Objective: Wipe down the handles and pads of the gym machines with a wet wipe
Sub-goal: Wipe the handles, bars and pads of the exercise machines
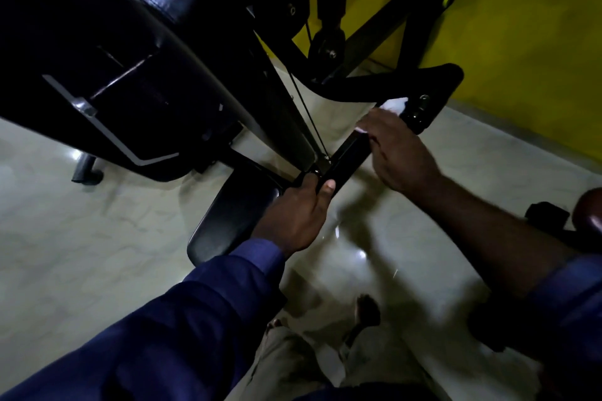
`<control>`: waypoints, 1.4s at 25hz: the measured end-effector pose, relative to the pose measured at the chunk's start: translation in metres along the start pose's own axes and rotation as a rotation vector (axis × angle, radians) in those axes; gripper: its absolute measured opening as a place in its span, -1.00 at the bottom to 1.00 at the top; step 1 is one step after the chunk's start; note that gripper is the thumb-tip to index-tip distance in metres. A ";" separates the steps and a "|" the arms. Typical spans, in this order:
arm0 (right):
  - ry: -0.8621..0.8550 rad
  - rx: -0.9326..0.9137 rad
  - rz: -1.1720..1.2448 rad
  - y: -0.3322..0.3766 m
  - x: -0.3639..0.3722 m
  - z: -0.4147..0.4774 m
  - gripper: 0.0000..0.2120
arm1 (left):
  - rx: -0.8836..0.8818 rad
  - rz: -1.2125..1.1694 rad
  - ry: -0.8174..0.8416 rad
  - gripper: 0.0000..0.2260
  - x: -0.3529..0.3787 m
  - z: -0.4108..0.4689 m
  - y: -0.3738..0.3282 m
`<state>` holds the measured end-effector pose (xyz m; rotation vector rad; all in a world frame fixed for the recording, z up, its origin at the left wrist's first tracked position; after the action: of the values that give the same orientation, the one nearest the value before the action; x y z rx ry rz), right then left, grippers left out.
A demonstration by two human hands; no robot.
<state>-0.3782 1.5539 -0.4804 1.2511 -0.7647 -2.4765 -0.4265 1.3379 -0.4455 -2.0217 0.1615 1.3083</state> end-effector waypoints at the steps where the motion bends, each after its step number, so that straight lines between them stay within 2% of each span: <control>1: 0.014 0.033 -0.054 0.008 0.006 0.000 -0.71 | 0.007 0.002 0.000 -0.59 0.000 0.000 -0.001; 2: 0.065 -0.027 -0.071 0.022 0.012 -0.008 -0.71 | 0.011 0.003 -0.002 -0.58 0.000 -0.001 -0.001; 4: 0.253 -0.281 -0.037 0.037 0.014 -0.021 -0.69 | 0.006 0.001 -0.001 -0.57 0.000 -0.001 -0.001; 5: 0.320 -0.327 -0.097 0.028 0.007 -0.013 -0.65 | 0.003 0.003 0.001 -0.57 0.000 0.000 -0.001; 7: 0.249 -0.177 -0.353 0.008 -0.009 0.021 -0.49 | 0.004 -0.003 -0.008 -0.58 0.001 0.000 0.001; 9: 0.177 -0.008 -0.472 0.019 -0.002 0.020 -0.42 | 0.027 -0.030 -0.047 -0.58 0.001 -0.002 0.002; 11: 0.185 -0.019 -0.301 0.053 0.016 -0.010 -0.54 | 0.059 -0.045 -0.097 -0.56 -0.001 0.000 0.002; 12: 0.236 -0.093 -0.181 0.064 0.016 -0.025 -0.61 | 0.074 -0.042 -0.115 -0.54 -0.002 0.000 0.003; 14: 0.268 -0.213 -0.156 0.052 -0.001 -0.015 -0.63 | 0.093 -0.041 -0.125 -0.53 -0.004 0.000 0.003; 17: 0.215 -0.034 -0.376 0.019 -0.011 0.020 -0.52 | 0.045 -0.075 -0.056 -0.49 -0.006 0.001 0.011; 19: 0.110 0.099 -0.370 0.028 0.007 0.013 -0.54 | 0.025 -0.115 0.019 -0.48 -0.013 -0.003 0.027; 22: -0.032 0.195 -0.199 0.091 0.025 -0.022 -0.66 | 0.043 -0.130 0.094 -0.48 -0.034 -0.039 0.068; 25: -0.081 0.231 -0.085 0.178 0.049 -0.074 -0.77 | -0.021 -0.267 0.058 -0.58 -0.057 -0.060 0.126; 29: -0.183 0.357 -0.029 0.280 0.084 -0.131 -0.79 | -0.084 -0.521 0.021 -0.51 -0.077 -0.062 0.161; 31: -0.193 0.297 -0.072 0.301 0.088 -0.145 -0.82 | -0.105 -0.649 0.118 -0.56 -0.082 -0.068 0.154; 33: -0.096 0.148 -0.157 0.298 0.083 -0.142 -0.79 | -0.107 -0.702 0.213 -0.61 -0.084 -0.070 0.146; 35: -0.078 0.134 -0.185 0.295 0.076 -0.127 -0.77 | -0.089 -0.736 0.272 -0.64 -0.084 -0.071 0.140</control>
<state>-0.3215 1.2334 -0.4276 1.3328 -0.8850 -2.6737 -0.4779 1.1684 -0.4277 -2.0297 -0.4853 0.5855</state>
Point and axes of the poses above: each hand's wrist, its own z-axis towards the middle knuckle, its own x-axis out of the palm, y = z × x, the point moved 2 cm from there along z, towards the middle knuckle, and after that the axes turned 10 degrees about -y, right-handed, at the moved point
